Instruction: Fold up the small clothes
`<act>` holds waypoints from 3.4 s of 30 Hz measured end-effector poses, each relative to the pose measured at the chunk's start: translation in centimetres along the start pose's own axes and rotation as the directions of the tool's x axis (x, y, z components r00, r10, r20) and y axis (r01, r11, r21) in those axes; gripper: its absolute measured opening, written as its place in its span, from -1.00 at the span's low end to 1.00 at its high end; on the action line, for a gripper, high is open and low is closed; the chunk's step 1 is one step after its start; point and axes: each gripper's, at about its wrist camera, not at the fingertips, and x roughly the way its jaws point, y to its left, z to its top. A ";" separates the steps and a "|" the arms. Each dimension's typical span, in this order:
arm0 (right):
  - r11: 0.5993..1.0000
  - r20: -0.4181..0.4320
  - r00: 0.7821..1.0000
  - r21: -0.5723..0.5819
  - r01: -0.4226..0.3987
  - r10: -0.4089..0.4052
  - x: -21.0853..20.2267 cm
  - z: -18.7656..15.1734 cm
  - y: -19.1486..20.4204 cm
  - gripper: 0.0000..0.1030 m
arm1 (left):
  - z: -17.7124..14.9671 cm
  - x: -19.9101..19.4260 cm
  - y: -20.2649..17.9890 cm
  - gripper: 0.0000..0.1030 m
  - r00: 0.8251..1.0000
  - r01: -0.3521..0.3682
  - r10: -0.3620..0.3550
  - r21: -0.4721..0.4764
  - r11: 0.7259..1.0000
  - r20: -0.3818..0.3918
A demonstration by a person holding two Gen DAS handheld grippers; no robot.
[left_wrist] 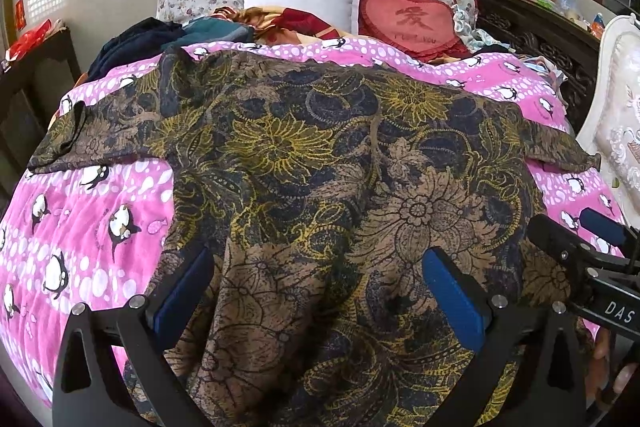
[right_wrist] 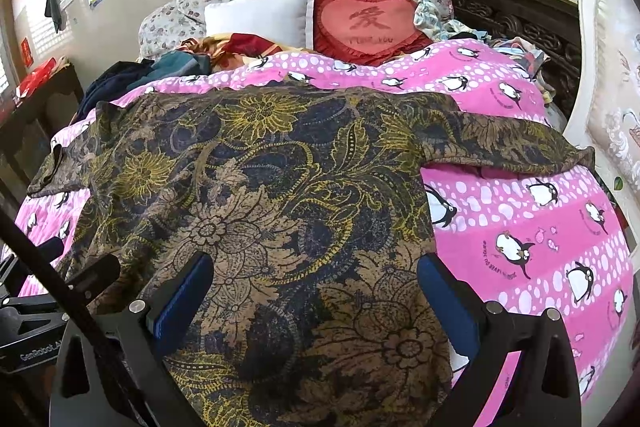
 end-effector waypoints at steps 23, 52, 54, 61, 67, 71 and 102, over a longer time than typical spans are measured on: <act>0.998 -0.024 0.999 -0.061 -0.027 0.025 1.6 0.9 2.5 1.00 | 0.1 0.7 1.5 1.00 0.999 -0.018 0.018 -0.027 0.999 0.028; 0.930 -0.098 0.972 -0.284 -0.232 0.212 8.4 6.3 15.9 1.00 | 6.9 4.5 31.2 1.00 0.917 -0.397 0.393 -0.244 0.885 -0.069; 0.924 -0.107 0.968 -0.289 -0.249 0.227 8.7 6.4 16.6 1.00 | 7.3 5.7 32.1 1.00 0.916 -0.402 0.393 -0.238 0.884 -0.086; 0.911 -0.131 0.957 -0.297 -0.286 0.258 10.2 6.6 17.8 0.92 | 8.3 8.8 34.1 0.92 0.922 -0.387 0.379 -0.243 0.889 -0.083; 0.907 -0.132 0.954 -0.299 -0.297 0.268 10.6 6.6 17.5 0.83 | 8.2 9.6 34.6 -0.35 0.946 -0.324 0.311 -0.266 0.908 -0.092; 0.917 -0.112 0.954 -0.266 -0.297 0.277 10.1 6.8 16.2 0.83 | 8.8 6.9 34.2 -0.74 0.967 -0.255 0.250 -0.321 0.912 -0.057; 0.998 -0.062 0.997 0.055 -0.042 0.045 7.7 7.4 -7.7 0.90 | 14.9 9.3 -6.1 -0.04 0.881 0.466 -0.456 0.064 0.883 -0.129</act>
